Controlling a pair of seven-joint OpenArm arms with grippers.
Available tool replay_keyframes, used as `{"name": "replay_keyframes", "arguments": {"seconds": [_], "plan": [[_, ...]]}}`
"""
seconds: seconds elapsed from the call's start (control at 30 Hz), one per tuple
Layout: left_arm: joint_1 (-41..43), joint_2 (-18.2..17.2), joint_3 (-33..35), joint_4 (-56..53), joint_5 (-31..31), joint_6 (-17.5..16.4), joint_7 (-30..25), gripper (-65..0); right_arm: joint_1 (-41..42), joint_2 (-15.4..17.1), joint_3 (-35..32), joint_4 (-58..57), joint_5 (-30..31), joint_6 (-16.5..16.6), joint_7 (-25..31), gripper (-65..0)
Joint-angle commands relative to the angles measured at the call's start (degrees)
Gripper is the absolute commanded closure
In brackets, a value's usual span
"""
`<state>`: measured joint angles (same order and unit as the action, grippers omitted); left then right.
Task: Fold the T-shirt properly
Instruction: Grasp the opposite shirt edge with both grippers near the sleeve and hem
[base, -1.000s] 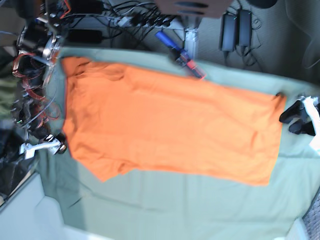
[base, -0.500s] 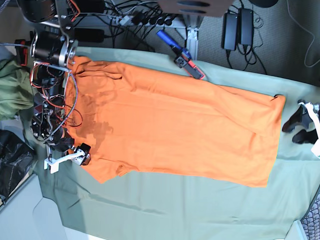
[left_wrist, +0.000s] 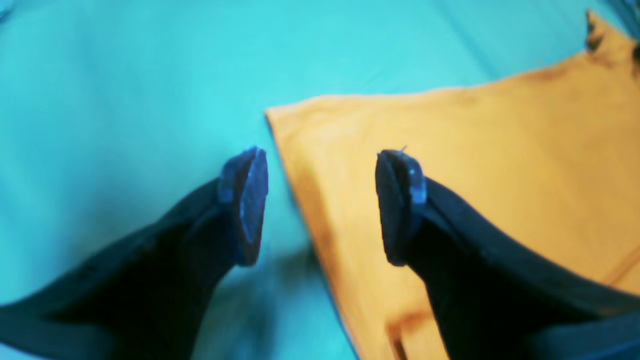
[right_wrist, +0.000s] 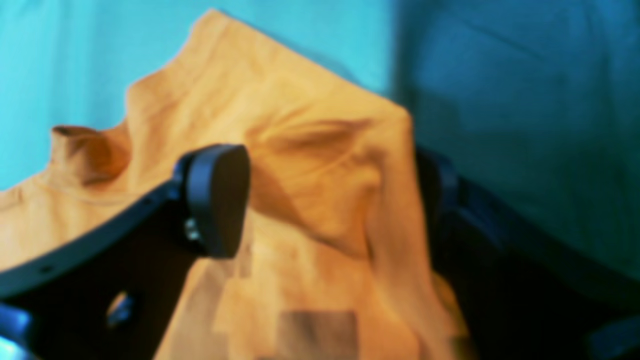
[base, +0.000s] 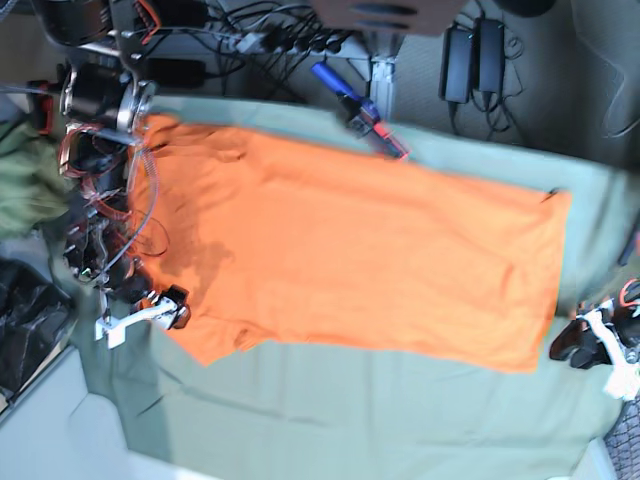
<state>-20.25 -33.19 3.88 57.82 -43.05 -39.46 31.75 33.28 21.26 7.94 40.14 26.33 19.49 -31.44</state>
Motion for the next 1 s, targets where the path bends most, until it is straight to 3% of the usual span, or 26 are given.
{"name": "replay_keyframes", "arguments": {"seconds": [0.0,0.23,0.57,0.8,0.87,0.97], "plan": [[-2.8,0.09,0.87,-2.29,0.48,-0.54,-1.99,-37.4,1.11,0.46,-0.04,0.37,0.26,5.84,-2.29,-44.7],[-9.2,5.05,2.47,-19.23,8.31,-0.54,-11.21,-37.4,1.14,0.52,-0.04,0.37,0.9,5.84,-4.0,-44.7],[-9.27,8.26,2.49,-19.56,3.41,-0.54,-6.16,-37.4,1.14,0.48,-0.04,0.37,3.65,5.86,-4.63,-44.7],[-9.27,10.32,2.49,-19.52,3.48,-0.54,-6.21,-36.5,1.14,0.48,-0.04,0.37,3.63,5.88,-5.27,-43.9],[-9.27,10.1,2.47,-19.52,3.48,-0.54,-6.21,-31.4,1.14,0.5,-0.04,0.37,3.63,5.86,-5.62,-35.3],[-9.27,9.51,2.47,-19.52,3.43,-0.54,-6.23,-21.8,1.14,0.5,-0.04,0.37,3.65,5.86,-6.36,-13.8]]}}
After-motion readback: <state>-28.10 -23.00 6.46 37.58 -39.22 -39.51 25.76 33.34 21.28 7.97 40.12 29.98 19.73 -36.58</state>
